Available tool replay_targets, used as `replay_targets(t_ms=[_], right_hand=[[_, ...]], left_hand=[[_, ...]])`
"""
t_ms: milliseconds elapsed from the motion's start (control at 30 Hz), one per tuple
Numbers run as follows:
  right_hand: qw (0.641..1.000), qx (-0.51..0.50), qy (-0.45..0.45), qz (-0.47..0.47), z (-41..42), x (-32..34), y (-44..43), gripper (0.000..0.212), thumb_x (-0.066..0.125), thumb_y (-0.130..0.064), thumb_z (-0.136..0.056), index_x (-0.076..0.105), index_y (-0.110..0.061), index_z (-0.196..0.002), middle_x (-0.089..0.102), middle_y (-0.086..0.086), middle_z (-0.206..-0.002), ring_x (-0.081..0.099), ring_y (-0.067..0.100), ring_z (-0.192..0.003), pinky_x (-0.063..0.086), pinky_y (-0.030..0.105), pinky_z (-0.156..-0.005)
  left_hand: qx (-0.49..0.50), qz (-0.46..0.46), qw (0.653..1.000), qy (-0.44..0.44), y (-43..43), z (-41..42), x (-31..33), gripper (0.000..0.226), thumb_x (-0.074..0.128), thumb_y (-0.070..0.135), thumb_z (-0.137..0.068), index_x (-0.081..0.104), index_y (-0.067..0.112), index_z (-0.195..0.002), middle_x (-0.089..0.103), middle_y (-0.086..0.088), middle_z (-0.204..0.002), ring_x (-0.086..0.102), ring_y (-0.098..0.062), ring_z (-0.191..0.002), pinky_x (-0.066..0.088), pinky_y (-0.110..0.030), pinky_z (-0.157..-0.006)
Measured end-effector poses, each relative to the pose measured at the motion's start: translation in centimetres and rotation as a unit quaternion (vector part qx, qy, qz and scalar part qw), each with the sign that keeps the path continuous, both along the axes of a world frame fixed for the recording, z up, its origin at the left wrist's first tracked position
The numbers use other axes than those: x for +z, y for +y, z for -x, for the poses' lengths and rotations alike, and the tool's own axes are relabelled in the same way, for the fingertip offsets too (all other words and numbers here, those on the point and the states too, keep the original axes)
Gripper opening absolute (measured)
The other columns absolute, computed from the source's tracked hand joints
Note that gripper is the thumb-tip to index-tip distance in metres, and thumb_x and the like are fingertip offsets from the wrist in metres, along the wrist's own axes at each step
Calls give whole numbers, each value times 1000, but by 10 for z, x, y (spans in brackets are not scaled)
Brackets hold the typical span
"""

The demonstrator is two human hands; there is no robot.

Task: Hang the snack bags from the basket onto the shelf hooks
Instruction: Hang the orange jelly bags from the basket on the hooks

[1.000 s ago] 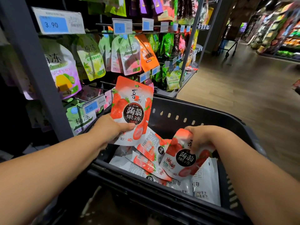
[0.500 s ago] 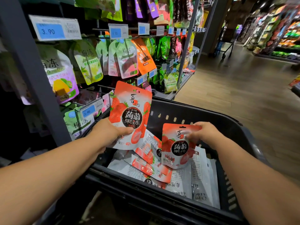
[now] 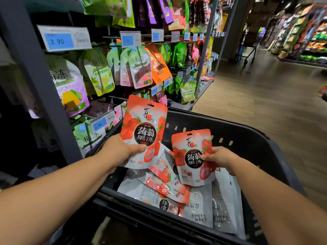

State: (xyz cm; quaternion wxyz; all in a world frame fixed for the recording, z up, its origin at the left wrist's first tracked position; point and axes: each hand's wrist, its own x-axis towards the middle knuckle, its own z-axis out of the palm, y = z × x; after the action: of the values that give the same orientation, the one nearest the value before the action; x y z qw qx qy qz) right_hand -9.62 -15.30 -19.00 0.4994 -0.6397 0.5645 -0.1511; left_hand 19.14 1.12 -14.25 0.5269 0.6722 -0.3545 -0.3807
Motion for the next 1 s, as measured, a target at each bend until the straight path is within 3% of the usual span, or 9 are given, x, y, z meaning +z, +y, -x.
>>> replay_targets(t_ms=[233, 333, 400, 467, 567, 700, 767, 900, 1000], right_hand=[[979, -28, -181, 91, -28, 52, 1, 9, 64, -12, -93, 62, -13, -84, 66, 1, -59, 60, 16, -49, 44, 27, -55], [959, -33, -261, 103, -43, 77, 14, 11, 58, -9, -96, 60, -11, -85, 64, -1, -52, 59, 12, -40, 44, 22, -41], [953, -29, -282, 105, -54, 86, 23, 12, 58, -8, -96, 61, -8, -84, 63, 1, -51, 57, 12, -38, 43, 20, -38], [954, -19, -277, 114, -64, 90, 30, 11, 61, -10, -94, 62, -5, -84, 62, 6, -54, 56, 15, -39, 44, 23, -40], [955, -12, -257, 149, -78, 93, 35, 18, 66, -15, -91, 61, -6, -77, 57, 10, -52, 52, 20, -39, 44, 28, -51], [948, -20, -246, 201, -94, 99, 44, 20, 73, -25, -88, 69, -7, -80, 70, 18, -69, 65, 30, -64, 54, 45, -70], [945, -5, -240, 224, -102, 100, 52, 18, 74, -32, -85, 71, -17, -76, 69, 8, -62, 65, 32, -63, 53, 45, -67], [938, 24, -270, 218, -120, 106, 77, 26, 73, -34, -83, 64, -23, -61, 53, -3, -46, 49, 23, -49, 41, 39, -60], [935, 49, -291, 197, -132, 111, 96, 30, 71, -27, -89, 66, -27, -60, 55, -4, -48, 50, 20, -49, 41, 36, -61]], left_hand=[[29, 51, 998, -6, -4, 2, 9, 23, 81, 3, -76, 61, 14, -76, 53, 12, -38, 45, 2, -30, 41, -14, -39], [44, 59, 997, 7, -6, 3, 10, 21, 81, 6, -77, 63, 13, -82, 53, 1, -38, 41, 2, -30, 50, -46, -56], [50, 74, 996, 19, -8, 1, 8, 20, 81, 7, -77, 64, 14, -82, 55, 1, -42, 43, 2, -33, 48, -36, -50], [53, 105, 992, 46, -7, 3, 8, 16, 82, 7, -76, 68, 12, -82, 64, 9, -52, 54, -4, -45, 46, -20, -51], [59, 130, 988, 63, -1, 8, 12, 21, 83, 11, -75, 74, 12, -94, 76, 4, -82, 68, -16, -77, 49, -25, -69], [60, 142, 984, 94, 17, 13, 23, 18, 79, 8, -79, 73, 9, -96, 77, -1, -88, 72, -19, -83, 55, -30, -74], [54, 147, 983, 95, 28, 14, 27, 21, 83, 14, -76, 72, 7, -93, 77, 1, -84, 73, -13, -78, 56, -26, -72], [81, 131, 984, 89, 48, 6, 32, 88, 96, 58, -34, 71, -4, -92, 74, -14, -99, 73, -30, -88, 55, -46, -91], [107, 131, 982, 84, 67, -4, 40, 60, 96, 43, -51, 61, 1, -75, 68, -9, -83, 66, -26, -72, 54, -38, -79]])
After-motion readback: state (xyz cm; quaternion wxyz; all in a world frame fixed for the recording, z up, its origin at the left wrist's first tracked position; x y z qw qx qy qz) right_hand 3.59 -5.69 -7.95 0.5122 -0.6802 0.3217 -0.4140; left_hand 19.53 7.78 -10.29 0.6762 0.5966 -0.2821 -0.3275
